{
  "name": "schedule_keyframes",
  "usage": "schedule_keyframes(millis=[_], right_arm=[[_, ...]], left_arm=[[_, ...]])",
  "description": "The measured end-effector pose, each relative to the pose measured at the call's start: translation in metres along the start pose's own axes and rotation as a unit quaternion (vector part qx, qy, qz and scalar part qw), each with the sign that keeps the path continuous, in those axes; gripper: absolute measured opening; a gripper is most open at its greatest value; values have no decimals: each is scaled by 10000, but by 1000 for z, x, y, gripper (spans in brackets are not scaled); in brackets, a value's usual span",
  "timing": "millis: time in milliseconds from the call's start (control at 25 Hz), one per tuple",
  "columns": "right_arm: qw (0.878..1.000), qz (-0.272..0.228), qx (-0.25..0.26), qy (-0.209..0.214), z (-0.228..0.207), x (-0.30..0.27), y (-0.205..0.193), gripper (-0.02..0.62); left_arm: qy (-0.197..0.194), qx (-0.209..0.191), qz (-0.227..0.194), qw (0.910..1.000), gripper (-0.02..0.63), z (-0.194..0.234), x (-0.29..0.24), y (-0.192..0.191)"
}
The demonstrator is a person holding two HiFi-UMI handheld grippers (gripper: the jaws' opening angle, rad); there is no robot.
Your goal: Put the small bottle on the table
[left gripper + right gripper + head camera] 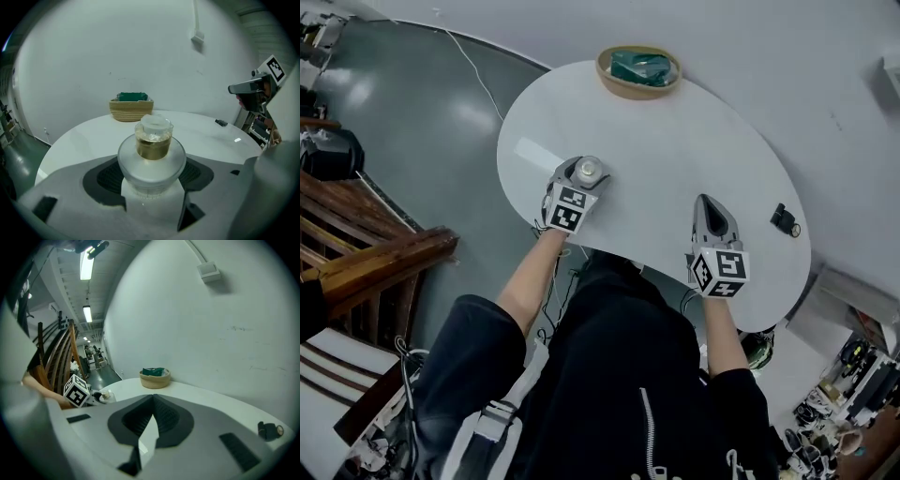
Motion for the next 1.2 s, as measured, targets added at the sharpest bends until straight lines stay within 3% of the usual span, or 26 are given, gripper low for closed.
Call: schedule_keyframes(millis=[320,640,960,1040,1200], right_arm=[[9987,18,-301,-414,-24,14,-9,2],[9965,-19,-524,-653,-33,33,-18,2],[9943,-94,-706,-789,-41,54,-32,2],[9939,-134,-745,-805,-42,60,-35,2],[9927,-221,-803,-877,-51,74,-44,2]], left_arm=[[277,-170,-233,9992,337,28,-30,23],[259,-149,-20,9996,337,23,-45,8],[268,-344,-103,9990,343,19,-41,7],[375,-398,-181,9983,391,20,-35,5],[521,-169,-199,9983,403,16,-8,-5]])
Point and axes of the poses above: the fingertips, and each gripper's own axes: x backward along the fingers, z to its left, y out of its top, the point moved 1 cm from there along x, backward along the fingers, and after that the axes turned 15 degrees about z, right-handed, at the moved point
